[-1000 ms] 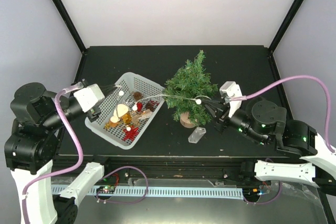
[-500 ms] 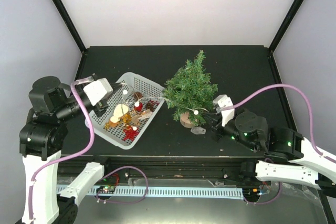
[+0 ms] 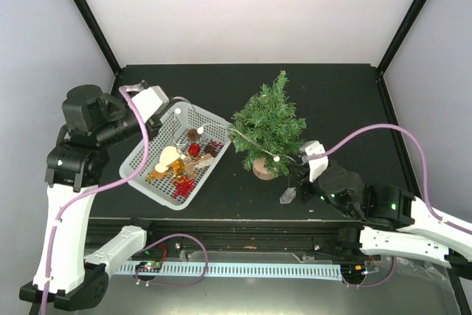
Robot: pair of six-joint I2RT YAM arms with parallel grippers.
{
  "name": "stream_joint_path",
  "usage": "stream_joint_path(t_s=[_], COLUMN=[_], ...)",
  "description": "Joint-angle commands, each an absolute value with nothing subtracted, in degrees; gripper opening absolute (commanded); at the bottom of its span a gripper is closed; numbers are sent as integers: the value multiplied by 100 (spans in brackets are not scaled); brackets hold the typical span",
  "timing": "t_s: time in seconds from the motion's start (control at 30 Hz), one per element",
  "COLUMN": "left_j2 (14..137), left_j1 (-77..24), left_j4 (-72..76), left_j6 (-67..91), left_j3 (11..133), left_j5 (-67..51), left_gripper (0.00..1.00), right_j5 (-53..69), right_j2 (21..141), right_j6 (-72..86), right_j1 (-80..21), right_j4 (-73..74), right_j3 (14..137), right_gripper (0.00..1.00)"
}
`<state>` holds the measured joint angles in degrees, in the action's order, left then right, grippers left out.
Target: Decorate the small christmas tree
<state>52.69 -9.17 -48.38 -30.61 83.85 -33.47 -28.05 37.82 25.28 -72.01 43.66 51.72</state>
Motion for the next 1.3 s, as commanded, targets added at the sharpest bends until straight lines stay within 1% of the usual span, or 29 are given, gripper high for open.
stream_joint_path(t_s=[0.0, 0.4, 0.73, 0.9, 1.2, 1.23, 1.27], left_j2=[5541, 6335, 7078, 7303, 7927, 8025, 8135], left_j1=[-997, -1185, -1497, -1622, -1850, -1882, -1933], left_j4=[-4321, -3958, -3874, -3757, -3340, -3307, -3297], left_j6=[-2950, -3173, -3279, -3370, -3461, -3473, -3492], left_j3=[8456, 8924, 9567, 9622, 9684, 9738, 9812], left_j5=[-3012, -2325, -1823, -1584, -1063, -993, -938], left_gripper=[2, 2, 2, 1, 1, 1, 1], right_j5=[-3110, -2910, -3075, -3119, -3113, -3142, -3181], right_j2=[3815, 4200, 4367, 4441, 4562, 4588, 4615], right_j6=[2723, 2776, 2835, 2890, 2905, 2914, 2932], right_j1=[-7218, -7211, -7208, -7212, -7211, -7209, -7207], right_j4=[4135, 3665, 3668, 3705, 3815, 3898, 3973], right_j3=[4911, 4607, 4652, 4661, 4808, 4863, 4925], right_gripper=[1, 1, 2, 3, 9, 11, 17])
